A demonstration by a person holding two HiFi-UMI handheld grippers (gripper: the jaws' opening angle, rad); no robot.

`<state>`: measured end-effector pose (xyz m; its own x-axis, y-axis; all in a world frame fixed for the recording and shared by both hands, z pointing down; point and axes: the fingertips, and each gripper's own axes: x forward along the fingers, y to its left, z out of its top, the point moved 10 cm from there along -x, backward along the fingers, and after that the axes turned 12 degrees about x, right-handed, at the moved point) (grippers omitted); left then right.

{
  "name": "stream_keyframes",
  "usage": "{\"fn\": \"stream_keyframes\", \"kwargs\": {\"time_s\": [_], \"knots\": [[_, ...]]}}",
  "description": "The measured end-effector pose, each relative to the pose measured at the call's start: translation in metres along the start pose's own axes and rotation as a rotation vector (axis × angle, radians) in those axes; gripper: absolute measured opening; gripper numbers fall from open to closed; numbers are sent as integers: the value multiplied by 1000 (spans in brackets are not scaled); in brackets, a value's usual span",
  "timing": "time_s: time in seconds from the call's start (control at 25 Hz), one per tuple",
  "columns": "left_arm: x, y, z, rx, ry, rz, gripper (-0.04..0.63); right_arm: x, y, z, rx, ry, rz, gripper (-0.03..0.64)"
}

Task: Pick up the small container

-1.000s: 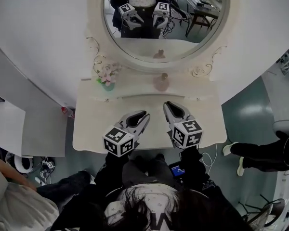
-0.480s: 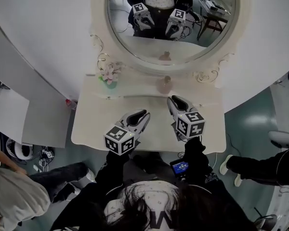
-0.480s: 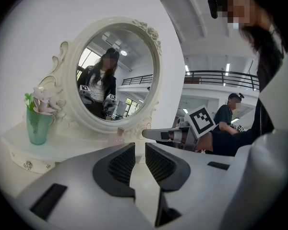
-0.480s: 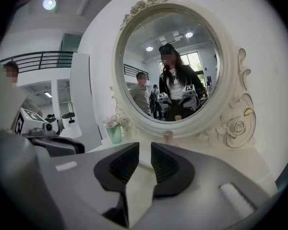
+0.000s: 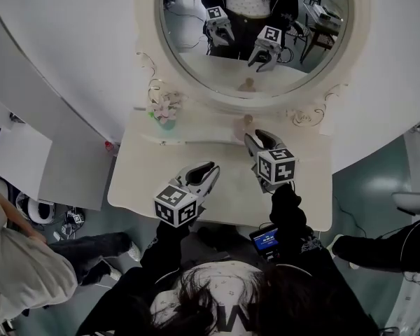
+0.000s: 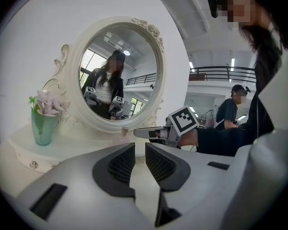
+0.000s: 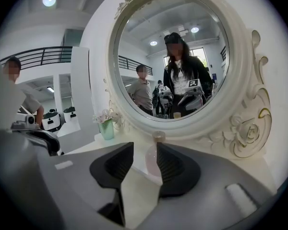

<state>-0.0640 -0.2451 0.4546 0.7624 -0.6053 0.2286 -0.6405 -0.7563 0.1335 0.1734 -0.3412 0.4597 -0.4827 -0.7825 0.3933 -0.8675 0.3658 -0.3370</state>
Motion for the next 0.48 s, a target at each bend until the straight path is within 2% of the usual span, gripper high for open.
{"fn": "stream_keyframes", "kwargs": {"time_s": [0.12, 0.48], "knots": [[0, 0, 1, 1, -2, 17, 51, 12, -8, 0, -6, 23, -12, 164], [-2, 3, 2, 9, 6, 54, 51, 40, -23, 7, -14, 47, -26, 164]]}}
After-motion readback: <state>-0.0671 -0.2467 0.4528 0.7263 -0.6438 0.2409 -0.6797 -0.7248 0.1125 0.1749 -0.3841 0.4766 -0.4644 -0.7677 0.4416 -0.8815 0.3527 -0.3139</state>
